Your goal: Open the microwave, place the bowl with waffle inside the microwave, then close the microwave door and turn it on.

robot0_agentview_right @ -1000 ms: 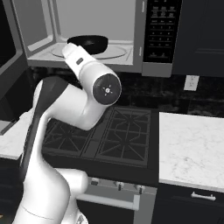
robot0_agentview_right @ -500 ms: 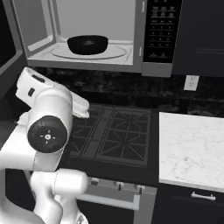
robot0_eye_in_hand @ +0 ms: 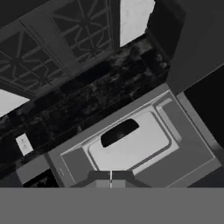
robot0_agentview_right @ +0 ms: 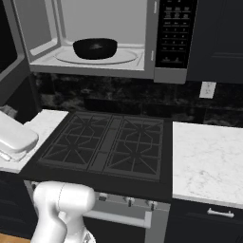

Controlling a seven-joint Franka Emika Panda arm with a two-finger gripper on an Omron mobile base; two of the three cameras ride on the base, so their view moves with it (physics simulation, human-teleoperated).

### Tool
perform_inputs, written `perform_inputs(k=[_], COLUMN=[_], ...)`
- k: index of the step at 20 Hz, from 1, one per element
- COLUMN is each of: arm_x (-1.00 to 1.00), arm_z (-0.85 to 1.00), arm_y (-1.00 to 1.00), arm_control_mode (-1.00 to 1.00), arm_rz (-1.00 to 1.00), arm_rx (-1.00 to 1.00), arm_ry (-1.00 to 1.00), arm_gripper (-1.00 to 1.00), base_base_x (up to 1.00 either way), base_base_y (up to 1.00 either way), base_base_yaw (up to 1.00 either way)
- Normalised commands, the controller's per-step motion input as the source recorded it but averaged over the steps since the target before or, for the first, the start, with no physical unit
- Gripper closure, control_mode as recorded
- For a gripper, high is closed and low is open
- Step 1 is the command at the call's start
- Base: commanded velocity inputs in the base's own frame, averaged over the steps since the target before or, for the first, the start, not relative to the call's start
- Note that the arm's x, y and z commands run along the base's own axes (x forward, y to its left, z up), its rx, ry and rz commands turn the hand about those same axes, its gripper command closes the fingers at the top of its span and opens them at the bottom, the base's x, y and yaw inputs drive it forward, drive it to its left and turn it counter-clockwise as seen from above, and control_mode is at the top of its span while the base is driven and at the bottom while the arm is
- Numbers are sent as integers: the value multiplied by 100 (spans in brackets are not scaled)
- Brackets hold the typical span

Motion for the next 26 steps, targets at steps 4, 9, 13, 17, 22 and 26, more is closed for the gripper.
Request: perform_inputs(k=[4,9,13,17,22,26], arm_x=[-91,-44,0,9,58,90], arm_z=[-22,-24,-42,-51,-42,-25], arm_y=[58,85,100,100,100,100], arm_control_mode=[-100,-100,-100,-100,-100,-100], arm_rz=[-29,-30,-27,-19,-16,-14], arm_rx=[-9,-10,-17,-25,-26,-24], arm_ry=[0,0,-3,-4,0,0], arm_gripper=[100,100,100,100,100,100], base_base_x=[0,0,0,0,0,0], base_base_y=[0,0,0,0,0,0], base_base_yaw=[0,0,0,0,0,0])
